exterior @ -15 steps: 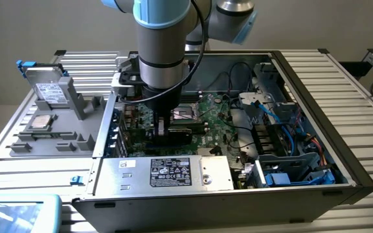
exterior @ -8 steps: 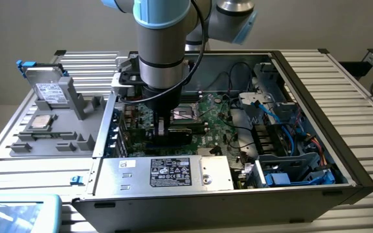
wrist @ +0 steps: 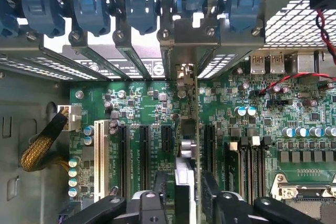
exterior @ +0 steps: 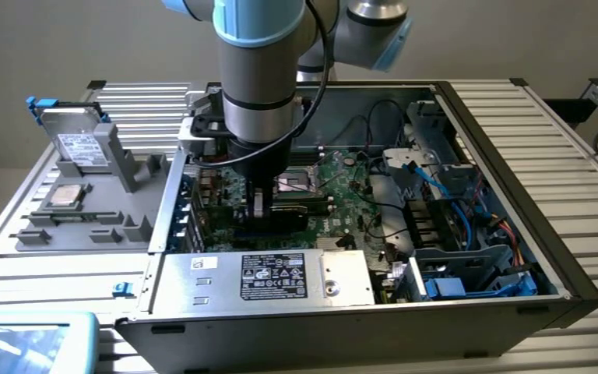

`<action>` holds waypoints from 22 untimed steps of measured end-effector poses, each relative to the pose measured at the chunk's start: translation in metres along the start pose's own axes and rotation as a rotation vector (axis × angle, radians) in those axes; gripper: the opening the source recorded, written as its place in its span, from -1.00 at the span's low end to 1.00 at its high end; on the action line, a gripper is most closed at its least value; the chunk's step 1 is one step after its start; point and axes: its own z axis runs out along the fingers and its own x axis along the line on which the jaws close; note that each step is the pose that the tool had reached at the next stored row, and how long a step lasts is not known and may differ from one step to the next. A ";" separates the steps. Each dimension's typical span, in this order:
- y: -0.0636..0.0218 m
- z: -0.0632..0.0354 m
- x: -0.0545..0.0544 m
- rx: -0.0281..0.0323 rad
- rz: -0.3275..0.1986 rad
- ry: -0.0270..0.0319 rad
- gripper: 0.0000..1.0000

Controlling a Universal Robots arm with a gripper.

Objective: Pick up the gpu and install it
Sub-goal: 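Insert the gpu into the slot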

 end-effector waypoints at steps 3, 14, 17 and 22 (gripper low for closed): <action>0.0004 -0.0085 0.000 0.0007 0.000 0.0005 -0.15; 0.0022 -0.0475 0.000 0.0025 0.000 0.0098 -0.15; 0.0024 -0.0524 0.000 0.0028 0.000 0.0107 -0.15; 0.0026 -0.0566 0.000 0.0035 0.000 0.0107 -0.15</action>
